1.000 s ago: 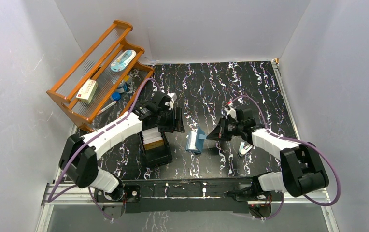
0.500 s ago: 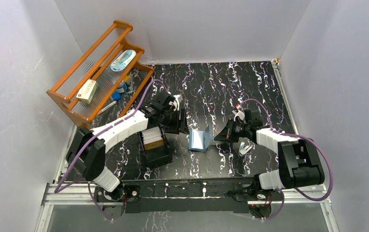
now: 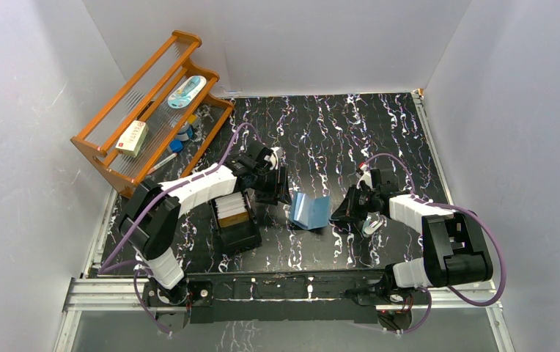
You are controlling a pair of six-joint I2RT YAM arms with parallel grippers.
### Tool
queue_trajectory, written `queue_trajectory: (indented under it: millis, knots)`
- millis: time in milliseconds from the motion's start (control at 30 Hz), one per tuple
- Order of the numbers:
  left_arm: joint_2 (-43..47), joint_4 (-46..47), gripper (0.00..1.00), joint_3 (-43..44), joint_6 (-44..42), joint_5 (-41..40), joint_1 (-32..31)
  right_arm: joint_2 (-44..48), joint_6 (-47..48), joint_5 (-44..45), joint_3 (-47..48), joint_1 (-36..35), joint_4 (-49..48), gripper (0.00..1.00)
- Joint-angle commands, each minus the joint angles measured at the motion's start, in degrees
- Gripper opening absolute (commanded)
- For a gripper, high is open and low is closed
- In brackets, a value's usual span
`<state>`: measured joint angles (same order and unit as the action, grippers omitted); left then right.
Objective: Put the credit cards into the card holder
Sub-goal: Open the card holder at the center of the board.
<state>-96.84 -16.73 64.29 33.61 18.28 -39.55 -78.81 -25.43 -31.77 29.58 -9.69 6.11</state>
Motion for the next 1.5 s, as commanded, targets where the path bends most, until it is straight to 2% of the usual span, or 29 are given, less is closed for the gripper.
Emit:
queue_trajectory:
  millis: [0,233,467,800,1333,1467]
  knots:
    - [-0.85,1.37,0.55,2.15,-0.65,0.86,-0.31,1.8,1.78,1.4,1.47,0.45,1.09,0.11]
    - [-2.5,5.16,0.6,1.93,-0.01,5.66,-0.37,2.67,0.92,-0.73,0.99,0.39,-0.22,0.12]
    - [-3.41,8.03,0.62,0.92,0.7,6.1,-0.33,4.17,0.9,-1.06,1.0,0.45,-0.24,0.12]
    - [-4.86,4.93,0.55,1.86,-1.51,-0.77,-0.37,2.14,1.26,0.78,0.21,0.42,-0.74,0.12]
    - [-8.18,11.71,0.55,0.39,-0.12,6.33,-0.35,0.91,1.22,0.53,0.17,0.41,-1.31,0.13]
    - [-8.3,14.33,0.48,-0.63,1.5,8.96,-0.35,1.07,0.42,0.84,0.27,0.43,-1.47,0.18]
